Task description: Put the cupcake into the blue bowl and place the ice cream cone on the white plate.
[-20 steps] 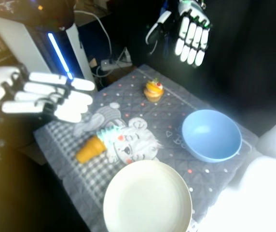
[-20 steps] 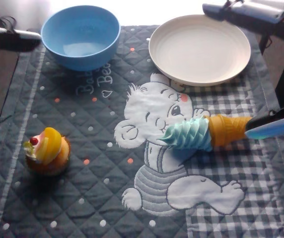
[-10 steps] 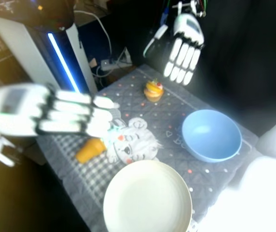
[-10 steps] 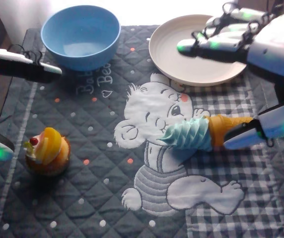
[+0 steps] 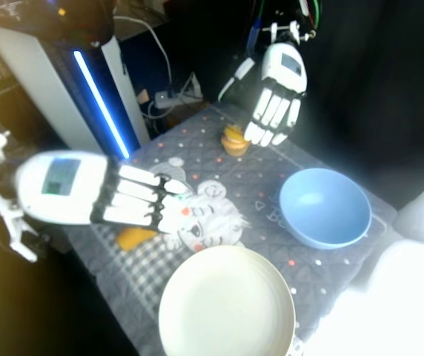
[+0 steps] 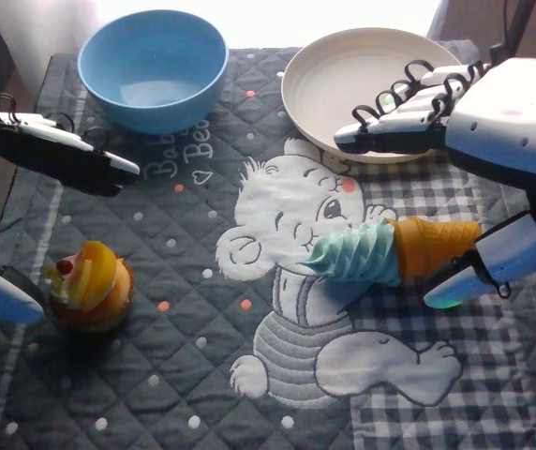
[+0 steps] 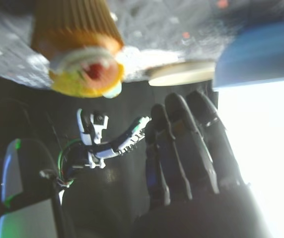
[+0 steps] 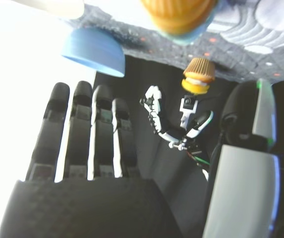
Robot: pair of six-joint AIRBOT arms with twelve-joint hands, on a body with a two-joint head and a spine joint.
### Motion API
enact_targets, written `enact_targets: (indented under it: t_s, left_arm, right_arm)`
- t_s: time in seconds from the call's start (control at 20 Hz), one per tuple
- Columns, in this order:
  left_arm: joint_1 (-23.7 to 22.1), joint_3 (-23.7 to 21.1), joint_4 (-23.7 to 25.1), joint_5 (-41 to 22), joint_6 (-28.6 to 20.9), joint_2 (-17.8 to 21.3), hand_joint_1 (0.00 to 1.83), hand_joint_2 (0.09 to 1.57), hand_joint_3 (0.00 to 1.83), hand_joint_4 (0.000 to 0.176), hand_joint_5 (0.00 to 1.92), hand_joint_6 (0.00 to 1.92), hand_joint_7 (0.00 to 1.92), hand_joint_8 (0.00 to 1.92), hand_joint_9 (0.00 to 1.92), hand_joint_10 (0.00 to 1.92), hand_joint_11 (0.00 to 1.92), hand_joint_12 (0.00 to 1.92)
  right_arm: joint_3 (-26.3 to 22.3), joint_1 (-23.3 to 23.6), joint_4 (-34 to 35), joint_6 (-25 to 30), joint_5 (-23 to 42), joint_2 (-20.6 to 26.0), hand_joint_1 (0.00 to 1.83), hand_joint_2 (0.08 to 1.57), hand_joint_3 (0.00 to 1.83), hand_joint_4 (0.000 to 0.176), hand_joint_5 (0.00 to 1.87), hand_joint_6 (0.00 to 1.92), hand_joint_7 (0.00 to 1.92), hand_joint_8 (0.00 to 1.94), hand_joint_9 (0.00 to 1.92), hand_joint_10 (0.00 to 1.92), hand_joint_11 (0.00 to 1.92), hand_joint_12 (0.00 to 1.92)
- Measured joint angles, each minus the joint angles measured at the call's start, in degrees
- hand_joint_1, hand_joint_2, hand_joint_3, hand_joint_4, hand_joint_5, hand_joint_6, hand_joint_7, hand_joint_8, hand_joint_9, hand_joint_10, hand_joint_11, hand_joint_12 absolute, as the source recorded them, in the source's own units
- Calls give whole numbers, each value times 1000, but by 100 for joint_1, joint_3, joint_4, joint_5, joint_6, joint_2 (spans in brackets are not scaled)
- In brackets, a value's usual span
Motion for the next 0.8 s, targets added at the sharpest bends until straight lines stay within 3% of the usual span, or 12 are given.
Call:
enact_targets:
  t_s: [0.25,0.4,0.8]
  left_arm:
    - [-4,0,236,96,-179,-31,903,748,0,0,506,0,577,0,596,1,250,875]
    - [-4,-13,442,188,-208,-37,904,732,0,0,503,0,584,3,627,11,274,876]
    - [-116,-31,1117,535,-527,-214,877,712,0,0,486,0,558,0,587,1,199,957]
  right_arm:
    - [24,0,-46,74,-170,-146,876,691,0,0,359,8,482,16,482,20,325,323]
    - [83,0,-68,131,-282,-251,842,656,0,0,367,1,517,2,499,2,337,202]
    - [225,-138,-122,286,-470,-455,809,657,0,0,377,3,499,0,487,0,371,186]
